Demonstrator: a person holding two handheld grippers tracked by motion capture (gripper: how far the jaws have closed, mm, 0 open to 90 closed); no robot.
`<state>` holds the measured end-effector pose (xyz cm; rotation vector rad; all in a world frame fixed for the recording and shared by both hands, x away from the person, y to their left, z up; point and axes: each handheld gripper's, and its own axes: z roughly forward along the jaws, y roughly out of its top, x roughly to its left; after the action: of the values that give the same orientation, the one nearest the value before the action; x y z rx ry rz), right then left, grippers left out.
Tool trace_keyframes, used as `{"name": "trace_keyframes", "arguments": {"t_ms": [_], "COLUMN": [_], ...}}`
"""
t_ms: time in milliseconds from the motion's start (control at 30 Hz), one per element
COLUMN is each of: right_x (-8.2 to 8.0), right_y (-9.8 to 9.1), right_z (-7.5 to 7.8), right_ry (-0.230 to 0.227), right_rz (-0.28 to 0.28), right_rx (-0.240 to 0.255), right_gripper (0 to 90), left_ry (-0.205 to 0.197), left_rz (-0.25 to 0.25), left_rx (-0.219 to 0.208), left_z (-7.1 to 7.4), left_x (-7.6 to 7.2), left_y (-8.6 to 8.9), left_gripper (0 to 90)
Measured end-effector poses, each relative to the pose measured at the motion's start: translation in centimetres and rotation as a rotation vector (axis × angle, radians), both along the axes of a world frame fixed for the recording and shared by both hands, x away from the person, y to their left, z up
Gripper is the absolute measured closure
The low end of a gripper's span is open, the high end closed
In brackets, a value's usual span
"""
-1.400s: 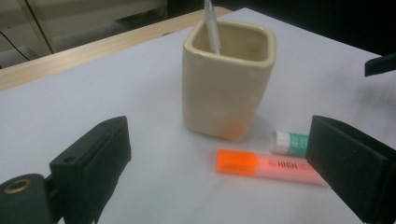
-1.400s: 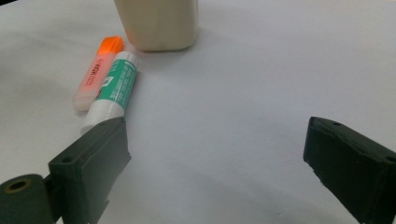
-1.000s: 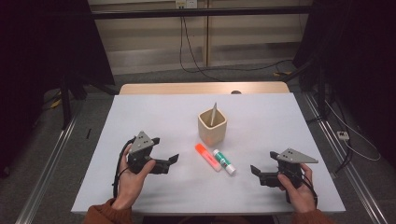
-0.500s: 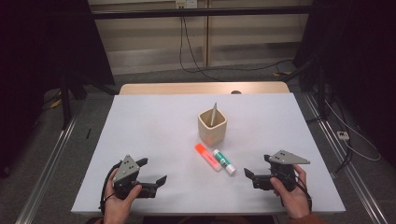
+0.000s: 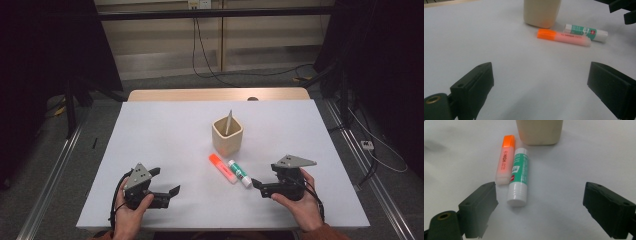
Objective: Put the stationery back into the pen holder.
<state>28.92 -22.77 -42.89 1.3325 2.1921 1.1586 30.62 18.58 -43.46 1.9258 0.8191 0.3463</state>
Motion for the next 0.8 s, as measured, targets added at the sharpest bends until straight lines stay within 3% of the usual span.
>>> {"name": "trace_keyframes", "arguments": {"t_ms": [300,433,633,800], "right_x": [2.0,2.5,3.2,3.3], "right_y": [2.2,2.8,3.6,4.5], "right_z": [0.5,0.9,0.1,-0.1], "right_ry": [0.109,0.115,0.181,0.217], "right_rz": [0.102,0.105,0.132,0.138], "right_rx": [-0.065,-0.093,-0.12,-0.189], "right_gripper": [13.9,15.2,24.4,28.9], "left_ry": [0.0,0.0,-0.007,0.0], "left_rz": [-0.001,0.001,-0.006,0.003], "left_rx": [-0.002,0.002,0.009,0.015], "left_z": [0.0,0.0,-0.1,-0.2], "left_x": [0.1,0.2,0.2,0.6], "left_y": [0.0,0.0,-0.1,0.1], "left_gripper": [6.8,6.8,6.8,6.8]}}
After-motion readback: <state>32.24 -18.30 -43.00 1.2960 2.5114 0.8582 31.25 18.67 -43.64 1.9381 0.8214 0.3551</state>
